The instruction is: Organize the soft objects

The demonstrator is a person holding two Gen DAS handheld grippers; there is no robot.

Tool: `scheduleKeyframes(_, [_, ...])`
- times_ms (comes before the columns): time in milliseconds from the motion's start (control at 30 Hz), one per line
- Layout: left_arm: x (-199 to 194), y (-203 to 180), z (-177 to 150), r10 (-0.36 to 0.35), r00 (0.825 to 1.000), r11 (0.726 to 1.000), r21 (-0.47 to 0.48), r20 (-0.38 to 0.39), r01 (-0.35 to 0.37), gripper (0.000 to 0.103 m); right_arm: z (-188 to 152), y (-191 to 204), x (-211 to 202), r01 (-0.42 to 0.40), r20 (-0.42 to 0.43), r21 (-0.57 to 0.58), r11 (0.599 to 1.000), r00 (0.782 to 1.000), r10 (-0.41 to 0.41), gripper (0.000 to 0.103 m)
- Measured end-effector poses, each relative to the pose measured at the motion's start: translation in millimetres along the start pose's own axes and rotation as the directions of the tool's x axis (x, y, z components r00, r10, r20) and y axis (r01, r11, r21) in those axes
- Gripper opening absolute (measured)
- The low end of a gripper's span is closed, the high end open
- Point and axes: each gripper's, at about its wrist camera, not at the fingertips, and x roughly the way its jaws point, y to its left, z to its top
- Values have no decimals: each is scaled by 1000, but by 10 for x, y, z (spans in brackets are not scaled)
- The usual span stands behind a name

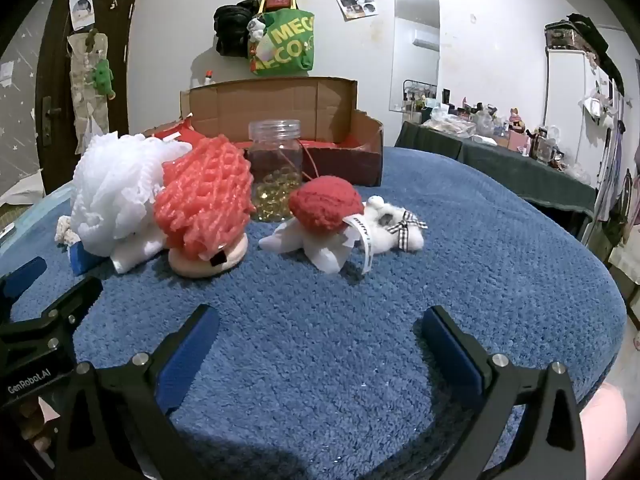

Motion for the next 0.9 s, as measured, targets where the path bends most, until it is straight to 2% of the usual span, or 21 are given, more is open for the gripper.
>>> scheduleKeyframes(900, [6, -4, 4, -4, 1000, 1000, -10, -17, 4, 103, -3, 7, 2, 0, -5, -1, 1000, 1000, 0, 103])
